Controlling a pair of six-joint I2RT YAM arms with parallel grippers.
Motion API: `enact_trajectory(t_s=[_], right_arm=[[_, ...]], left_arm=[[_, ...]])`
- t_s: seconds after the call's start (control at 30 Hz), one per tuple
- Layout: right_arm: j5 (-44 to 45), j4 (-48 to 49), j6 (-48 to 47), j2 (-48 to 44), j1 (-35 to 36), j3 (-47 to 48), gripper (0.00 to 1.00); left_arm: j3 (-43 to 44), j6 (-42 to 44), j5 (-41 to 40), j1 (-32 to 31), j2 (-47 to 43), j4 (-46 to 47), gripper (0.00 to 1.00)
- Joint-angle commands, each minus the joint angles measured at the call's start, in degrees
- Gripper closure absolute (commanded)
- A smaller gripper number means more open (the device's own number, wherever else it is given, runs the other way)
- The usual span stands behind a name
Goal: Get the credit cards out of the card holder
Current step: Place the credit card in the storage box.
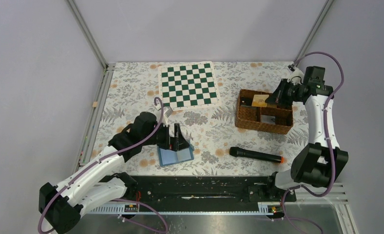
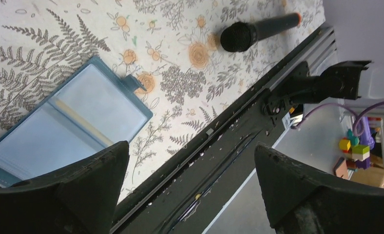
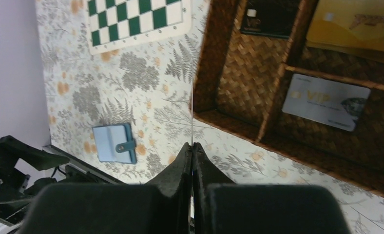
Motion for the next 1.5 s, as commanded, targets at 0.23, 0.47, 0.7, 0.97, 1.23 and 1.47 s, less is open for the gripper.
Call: enact_trajectory(t_s=[0.23, 0.47, 0.7, 0.97, 1.23, 1.47], right_arm=[[1.68, -10.82, -9.53, 12.29, -6.94, 12.19, 1.0], [7.5, -18.41, -13.07, 24.27, -7.21, 26.97, 1.0], [6.48, -25.85, -17.41, 34.18, -7.37, 37.94, 1.0], [3.0, -28.58, -18.93, 41.55, -7.38, 44.84, 1.0], [0.82, -32.48, -19.88, 49.59, -7.38, 54.23, 1.0], [-1.07, -35.11, -21.8, 51.58, -7.38, 57.03, 1.0]], left_arm=[[7.94, 8.89, 2.02, -0.18, 6.29, -4.55, 0.01], [13.51, 13.43, -2.15, -0.18, 13.12, -7.05, 0.01], [13.35, 13.5, -2.24, 0.73, 14.74, -5.82, 0.01], [12.51, 12.3, 1.12, 5.64, 15.52, -3.66, 0.01], [11.98, 11.87, 2.39, 8.56, 15.97, -2.69, 0.01], [11.71, 11.81, 1.67, 9.15, 15.95, -2.69, 0.01]])
